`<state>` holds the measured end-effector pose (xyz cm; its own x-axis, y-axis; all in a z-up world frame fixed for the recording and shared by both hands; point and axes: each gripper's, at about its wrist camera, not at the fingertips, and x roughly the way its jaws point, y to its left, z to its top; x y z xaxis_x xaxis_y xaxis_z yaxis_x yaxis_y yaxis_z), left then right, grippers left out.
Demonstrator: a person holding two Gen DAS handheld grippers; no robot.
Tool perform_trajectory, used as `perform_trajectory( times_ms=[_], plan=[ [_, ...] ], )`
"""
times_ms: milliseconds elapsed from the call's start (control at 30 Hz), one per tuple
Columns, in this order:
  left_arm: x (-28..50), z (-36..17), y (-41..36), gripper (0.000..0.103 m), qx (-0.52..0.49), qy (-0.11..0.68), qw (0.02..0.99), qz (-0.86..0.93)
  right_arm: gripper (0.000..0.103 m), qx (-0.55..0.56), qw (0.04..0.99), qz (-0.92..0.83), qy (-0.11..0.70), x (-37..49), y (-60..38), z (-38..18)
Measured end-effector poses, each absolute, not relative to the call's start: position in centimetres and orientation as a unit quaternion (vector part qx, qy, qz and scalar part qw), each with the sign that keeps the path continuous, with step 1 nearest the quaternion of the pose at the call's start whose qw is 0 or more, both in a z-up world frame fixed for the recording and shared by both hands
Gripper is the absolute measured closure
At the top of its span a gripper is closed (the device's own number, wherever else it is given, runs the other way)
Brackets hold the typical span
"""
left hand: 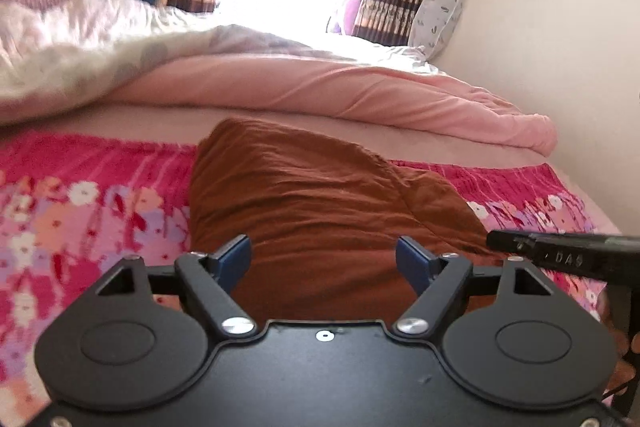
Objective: Fold large clothes
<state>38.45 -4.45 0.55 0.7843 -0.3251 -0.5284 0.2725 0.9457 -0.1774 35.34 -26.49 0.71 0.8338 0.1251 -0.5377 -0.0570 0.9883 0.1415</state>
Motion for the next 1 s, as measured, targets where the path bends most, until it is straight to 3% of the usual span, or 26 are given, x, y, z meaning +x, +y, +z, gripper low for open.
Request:
perform_trajectory(
  times_ms=[267,600,1000],
  plan=[
    [32.0,-1.0,-3.5,0.024,-0.080,0.297,0.940,-0.146,0.081,0.057,0.964,0.048,0.255,29.6,-26.9,1.8],
    [32.4,-5.9,-4.5,0.024,-0.074,0.331,0.931,-0.132,0.081,0.052,0.953,0.035,0.297,29.9,-26.6,-3.1],
    [32.3,-5.7,-4.5,0.021,-0.062,0.329,0.934,-0.120,0.083,0.053,0.954,0.023,0.295,30.1,-26.3,-5.1]
  ],
)
